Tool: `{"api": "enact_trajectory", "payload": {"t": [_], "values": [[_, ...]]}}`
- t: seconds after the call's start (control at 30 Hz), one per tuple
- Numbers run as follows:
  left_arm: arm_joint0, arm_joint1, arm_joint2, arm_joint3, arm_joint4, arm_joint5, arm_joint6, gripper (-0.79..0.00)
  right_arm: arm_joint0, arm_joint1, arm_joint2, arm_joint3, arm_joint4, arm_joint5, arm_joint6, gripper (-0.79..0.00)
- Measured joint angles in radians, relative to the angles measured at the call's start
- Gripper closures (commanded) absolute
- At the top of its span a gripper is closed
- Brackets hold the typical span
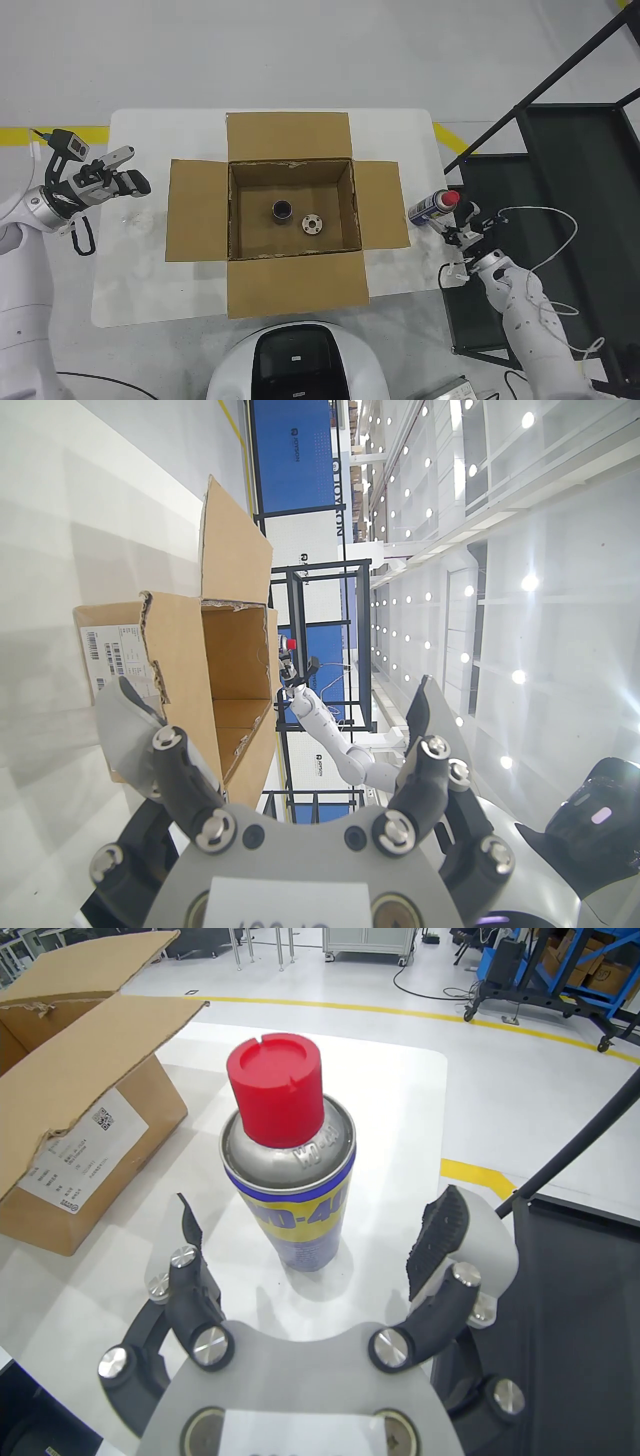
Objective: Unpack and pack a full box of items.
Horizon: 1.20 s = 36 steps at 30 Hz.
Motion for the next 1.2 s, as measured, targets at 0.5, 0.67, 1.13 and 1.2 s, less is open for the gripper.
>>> {"api": "enact_trajectory", "payload": {"t": [0.5, 0.67, 1.13, 1.2], "values": [[0.0, 0.0, 0.0, 0.0, 0.0, 0.0, 0.0, -0.785, 0.178, -0.026, -0.122, 0.209, -0.013, -0.01, -0.008, -0.071], [0.0, 0.0, 0.0, 0.0, 0.0, 0.0, 0.0, -0.785, 0.214, -0.03, -0.136, 0.258, 0.009, -0.024, -0.024, 0.0], [0.0, 0.0, 0.0, 0.0, 0.0, 0.0, 0.0, -0.785, 0.159, 0.015, -0.059, 0.156, 0.008, -0.113, -0.189, 0.0], [0.0, 0.0, 0.0, 0.0, 0.0, 0.0, 0.0, -0.785, 0.115, 0.033, -0.017, 0.062, -0.011, -0.125, -0.217, 0.0]]}}
